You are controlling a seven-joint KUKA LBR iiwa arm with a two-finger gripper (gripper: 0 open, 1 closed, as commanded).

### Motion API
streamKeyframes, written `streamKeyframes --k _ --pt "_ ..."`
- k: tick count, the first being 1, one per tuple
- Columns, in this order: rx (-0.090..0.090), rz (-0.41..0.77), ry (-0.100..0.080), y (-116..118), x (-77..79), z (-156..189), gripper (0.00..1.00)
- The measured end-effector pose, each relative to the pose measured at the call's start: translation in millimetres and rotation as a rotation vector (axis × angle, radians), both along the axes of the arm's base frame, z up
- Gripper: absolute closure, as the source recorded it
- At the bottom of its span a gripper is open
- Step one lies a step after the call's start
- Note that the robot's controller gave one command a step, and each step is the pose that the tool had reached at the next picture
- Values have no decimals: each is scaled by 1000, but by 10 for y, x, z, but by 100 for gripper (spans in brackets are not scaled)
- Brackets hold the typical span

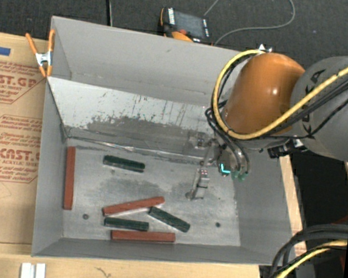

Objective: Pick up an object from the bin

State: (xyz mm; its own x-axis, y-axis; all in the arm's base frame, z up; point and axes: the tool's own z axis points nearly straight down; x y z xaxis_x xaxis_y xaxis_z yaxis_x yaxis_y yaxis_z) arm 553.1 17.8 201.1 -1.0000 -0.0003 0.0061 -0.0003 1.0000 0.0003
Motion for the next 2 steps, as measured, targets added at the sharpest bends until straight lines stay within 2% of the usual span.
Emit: streamKeyframes --k 1,2 --pt "1 -22 2 0 -487 -1324 0" --pt "0 -22 -5 -2 -460 -1281 100"
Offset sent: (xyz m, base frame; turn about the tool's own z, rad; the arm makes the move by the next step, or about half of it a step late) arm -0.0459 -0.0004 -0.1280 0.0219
